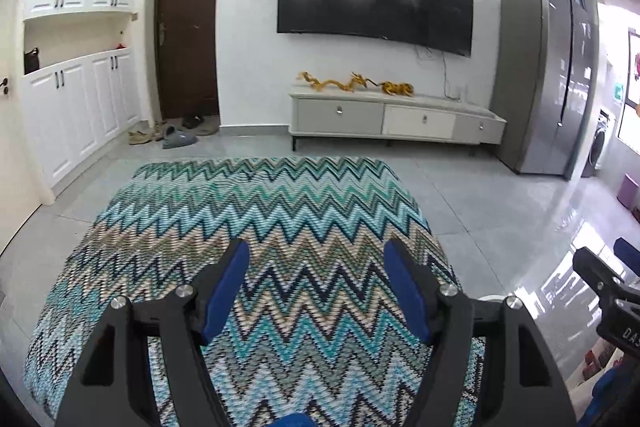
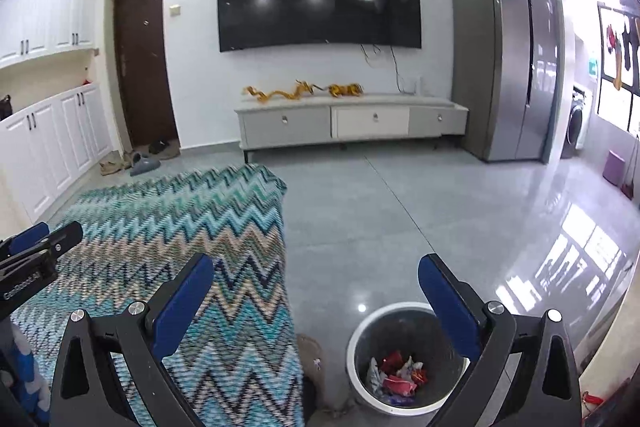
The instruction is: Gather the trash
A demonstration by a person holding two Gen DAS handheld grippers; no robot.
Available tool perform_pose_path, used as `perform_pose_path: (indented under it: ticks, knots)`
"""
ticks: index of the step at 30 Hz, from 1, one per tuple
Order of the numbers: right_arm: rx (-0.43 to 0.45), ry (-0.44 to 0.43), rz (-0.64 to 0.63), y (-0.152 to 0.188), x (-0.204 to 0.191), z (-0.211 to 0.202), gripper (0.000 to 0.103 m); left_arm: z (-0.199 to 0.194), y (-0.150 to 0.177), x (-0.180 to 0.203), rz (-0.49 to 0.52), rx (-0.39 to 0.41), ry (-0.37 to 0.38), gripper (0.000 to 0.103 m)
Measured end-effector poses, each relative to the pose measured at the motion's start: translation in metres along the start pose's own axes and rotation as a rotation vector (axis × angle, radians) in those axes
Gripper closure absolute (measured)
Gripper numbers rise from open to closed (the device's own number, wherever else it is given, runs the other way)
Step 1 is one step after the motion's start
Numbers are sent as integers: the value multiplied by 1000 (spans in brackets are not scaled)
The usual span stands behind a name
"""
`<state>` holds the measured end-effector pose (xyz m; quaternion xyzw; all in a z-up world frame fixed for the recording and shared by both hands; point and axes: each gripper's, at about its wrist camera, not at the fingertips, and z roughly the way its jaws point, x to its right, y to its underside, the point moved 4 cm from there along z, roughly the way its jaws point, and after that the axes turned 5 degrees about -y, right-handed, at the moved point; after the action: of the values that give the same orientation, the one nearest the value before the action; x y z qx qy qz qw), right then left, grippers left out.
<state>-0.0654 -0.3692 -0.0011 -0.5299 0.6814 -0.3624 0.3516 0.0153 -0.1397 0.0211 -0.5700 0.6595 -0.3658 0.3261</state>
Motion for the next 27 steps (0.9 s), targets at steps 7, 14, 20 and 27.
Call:
perform_pose_path:
  ticks: [7,14,20,27]
  knots:
    - [72,-15,-44,-2,-23,-21,0,-27,1,-25,-44,58,-43,19]
    - [129,-24,-65,-2,-38,-43,0,-48,7,-46,-83,90,-80,18]
    - [168,-26,-82,-4,-46,-59,0,-65,8,-61,-109,119,-104,18]
    - [191,-26,-75,-2,-46,-70,0,-79,9,-68,-118,131,-112,18]
